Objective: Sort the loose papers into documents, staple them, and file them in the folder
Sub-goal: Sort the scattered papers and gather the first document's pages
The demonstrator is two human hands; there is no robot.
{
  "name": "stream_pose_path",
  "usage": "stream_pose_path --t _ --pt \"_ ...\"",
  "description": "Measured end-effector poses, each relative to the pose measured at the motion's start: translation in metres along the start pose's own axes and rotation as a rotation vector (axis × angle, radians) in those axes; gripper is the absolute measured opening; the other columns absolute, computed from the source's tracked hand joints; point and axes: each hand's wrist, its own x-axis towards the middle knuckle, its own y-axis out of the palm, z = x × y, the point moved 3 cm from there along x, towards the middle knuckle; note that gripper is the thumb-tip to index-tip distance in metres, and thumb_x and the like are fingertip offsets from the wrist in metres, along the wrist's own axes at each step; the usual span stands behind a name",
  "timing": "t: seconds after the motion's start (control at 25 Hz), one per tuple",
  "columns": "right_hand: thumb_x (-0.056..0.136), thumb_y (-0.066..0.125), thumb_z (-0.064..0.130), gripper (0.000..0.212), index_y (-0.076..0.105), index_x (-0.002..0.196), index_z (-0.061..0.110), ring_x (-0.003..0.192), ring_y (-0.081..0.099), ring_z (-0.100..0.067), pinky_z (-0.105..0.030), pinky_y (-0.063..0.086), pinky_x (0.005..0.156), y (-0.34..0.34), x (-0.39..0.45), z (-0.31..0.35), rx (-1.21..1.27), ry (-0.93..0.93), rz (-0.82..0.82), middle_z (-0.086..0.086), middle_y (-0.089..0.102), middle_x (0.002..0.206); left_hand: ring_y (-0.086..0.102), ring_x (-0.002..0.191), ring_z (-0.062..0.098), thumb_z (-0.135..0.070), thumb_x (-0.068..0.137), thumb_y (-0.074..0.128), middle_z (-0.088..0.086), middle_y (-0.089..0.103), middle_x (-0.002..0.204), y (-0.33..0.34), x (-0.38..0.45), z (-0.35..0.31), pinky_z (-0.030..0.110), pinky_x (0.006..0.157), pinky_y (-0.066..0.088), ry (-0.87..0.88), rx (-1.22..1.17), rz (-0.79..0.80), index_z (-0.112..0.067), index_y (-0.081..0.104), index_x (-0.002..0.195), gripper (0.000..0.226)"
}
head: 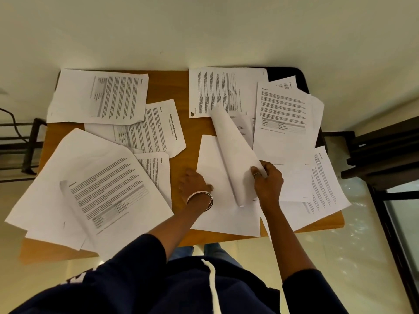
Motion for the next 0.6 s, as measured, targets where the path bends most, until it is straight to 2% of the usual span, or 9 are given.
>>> stream_pose_path --t 0.12,0.24,0.32,0.36,0.4,0.44,0.48,0.52,0.6 --pt "0.091 0.062 0.016 0.027 0.063 0.117 0.007 0.093 0.057 -0.015 -0.029 0.05 0.087 0.0 0.002 0.001 -0.011 -0.039 0.016 -0.007 0.067 0.111 0.035 0.133 0.036 -0.04 0.08 0.069 0.015 0.034 0.146 -0.001 0.007 0.001 0.041 0.105 0.035 -0.018 -0.098 0.051 -0.007 0.02 0.144 0.087" --pt "0.092 0.06 0.014 0.027 0.062 0.118 0.006 0.094 0.06 -0.019 -0.037 0.052 0.092 0.0 0.004 0.003 -0.068 -0.065 -0.016 -0.01 0.067 0.112 0.043 0.126 0.035 -0.035 0.081 0.069 0.013 0.046 0.137 -0.008 0.0 0.005 0.042 0.101 0.039 -0.041 -0.347 0.068 -0.008 0.039 0.136 0.068" --pt "0.093 0.058 0.014 0.025 0.062 0.117 0.005 0.094 0.063 -0.024 -0.033 0.052 0.087 -0.001 0.002 0.01 -0.147 -0.184 -0.081 -0.011 0.068 0.109 0.051 0.116 0.037 -0.031 0.076 0.074 0.014 0.055 0.127 -0.028 -0.003 0.008 0.043 0.099 0.043 -0.042 -0.511 0.101 -0.006 0.051 0.126 0.06" --pt "0.093 0.059 0.016 0.022 0.064 0.112 0.007 0.09 0.065 -0.023 -0.029 0.051 0.082 0.001 0.002 0.014 -0.183 -0.263 -0.038 -0.01 0.07 0.104 0.053 0.112 0.038 -0.029 0.073 0.077 0.014 0.058 0.122 -0.045 -0.002 0.008 0.045 0.097 0.044 -0.046 -0.569 0.095 -0.006 0.056 0.122 0.058" --pt "0.094 0.059 0.021 0.017 0.068 0.105 0.011 0.086 0.065 -0.019 -0.027 0.05 0.078 0.006 0.004 0.016 -0.186 -0.309 0.098 -0.007 0.071 0.099 0.056 0.108 0.038 -0.026 0.069 0.078 0.014 0.061 0.118 -0.065 0.0 0.007 0.046 0.095 0.046 -0.044 -0.607 0.073 -0.008 0.06 0.119 0.056" --pt "0.095 0.057 0.025 0.015 0.07 0.096 0.017 0.085 0.065 -0.014 -0.027 0.048 0.078 0.013 0.005 0.021 -0.18 -0.283 0.314 -0.002 0.071 0.095 0.057 0.105 0.038 -0.024 0.068 0.078 0.016 0.062 0.116 -0.087 0.0 0.006 0.046 0.094 0.047 -0.033 -0.636 0.043 -0.008 0.063 0.116 0.053" --pt "0.096 0.055 0.028 0.018 0.071 0.091 0.024 0.091 0.064 -0.011 -0.03 0.049 0.083 0.023 0.003 0.024 -0.144 -0.201 0.547 0.002 0.07 0.098 0.059 0.102 0.037 -0.023 0.069 0.077 0.017 0.064 0.113 -0.11 0.001 0.002 0.044 0.092 0.049 -0.009 -0.658 0.014 -0.007 0.064 0.113 0.048" --pt "0.098 0.051 0.031 0.02 0.07 0.092 0.028 0.1 0.063 -0.013 -0.035 0.049 0.091 0.03 0.0 0.03 -0.085 -0.123 0.706 0.005 0.069 0.105 0.06 0.1 0.036 -0.021 0.071 0.074 0.017 0.065 0.112 -0.133 -0.002 -0.003 0.041 0.089 0.05 0.037 -0.657 -0.026 -0.006 0.065 0.111 0.043" --pt "0.093 0.041 0.052 0.036 0.065 0.107 0.028 0.103 0.065 -0.022 -0.043 0.051 0.092 0.038 -0.003 0.051 0.17 0.022 0.793 0.002 0.07 0.11 0.059 0.102 0.033 -0.024 0.078 0.068 0.015 0.064 0.113 -0.168 -0.02 -0.023 0.03 0.083 0.046 0.206 -0.489 -0.13 -0.008 0.064 0.113 0.039"
